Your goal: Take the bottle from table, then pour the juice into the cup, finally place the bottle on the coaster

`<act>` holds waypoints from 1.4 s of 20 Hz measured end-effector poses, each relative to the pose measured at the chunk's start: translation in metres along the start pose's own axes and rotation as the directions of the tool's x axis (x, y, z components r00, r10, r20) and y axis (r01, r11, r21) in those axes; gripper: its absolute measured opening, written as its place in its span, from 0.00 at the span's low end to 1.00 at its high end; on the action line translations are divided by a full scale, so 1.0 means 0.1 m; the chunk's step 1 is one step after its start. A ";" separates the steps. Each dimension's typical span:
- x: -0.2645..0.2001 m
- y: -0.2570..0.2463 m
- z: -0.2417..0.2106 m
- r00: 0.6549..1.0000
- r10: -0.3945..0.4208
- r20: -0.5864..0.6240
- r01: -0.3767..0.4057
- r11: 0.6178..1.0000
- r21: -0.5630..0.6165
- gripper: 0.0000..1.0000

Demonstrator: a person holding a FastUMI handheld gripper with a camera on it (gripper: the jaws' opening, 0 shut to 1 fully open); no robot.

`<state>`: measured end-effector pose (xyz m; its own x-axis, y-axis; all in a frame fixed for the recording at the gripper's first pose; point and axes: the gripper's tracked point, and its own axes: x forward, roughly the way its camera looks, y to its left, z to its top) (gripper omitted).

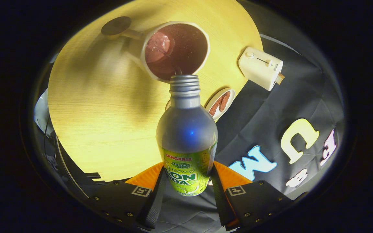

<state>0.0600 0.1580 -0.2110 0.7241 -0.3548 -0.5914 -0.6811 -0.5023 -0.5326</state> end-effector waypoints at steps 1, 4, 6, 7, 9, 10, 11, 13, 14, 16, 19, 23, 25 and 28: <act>-0.01 -0.01 0.01 1.000 0.000 -0.002 0.000 1.000 -0.001 0.70; -0.04 0.00 0.02 1.000 0.002 -0.001 -0.002 1.000 -0.005 0.70; -0.05 -0.01 0.02 1.000 -0.003 -0.006 0.003 1.000 -0.006 0.70; -0.06 -0.02 0.02 1.000 -0.006 -0.006 0.005 1.000 -0.004 0.70; -0.08 -0.01 0.02 1.000 -0.009 -0.008 0.009 1.000 -0.005 0.70; -0.08 0.00 0.02 1.000 -0.010 -0.009 0.010 1.000 -0.005 0.70; -0.09 0.00 0.02 1.000 -0.008 -0.013 0.008 1.000 -0.004 0.70; -0.09 0.01 0.00 1.000 -0.008 -0.018 0.008 1.000 -0.004 0.70; -0.08 0.02 0.00 1.000 -0.005 -0.019 0.005 1.000 -0.004 0.70; -0.09 0.03 -0.02 1.000 -0.004 -0.023 0.003 1.000 -0.002 0.70; -0.10 0.02 -0.04 1.000 -0.001 -0.029 0.000 1.000 -0.004 0.70; -0.10 0.02 -0.05 0.999 0.005 -0.033 -0.005 1.000 -0.005 0.70; -0.10 0.03 -0.06 0.999 0.009 -0.035 -0.009 1.000 -0.001 0.70; -0.10 0.08 -0.06 1.000 0.015 -0.025 -0.014 1.000 0.015 0.70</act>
<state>0.0483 0.1529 -0.2063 0.7166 -0.3821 -0.5835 -0.6929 -0.4853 -0.5332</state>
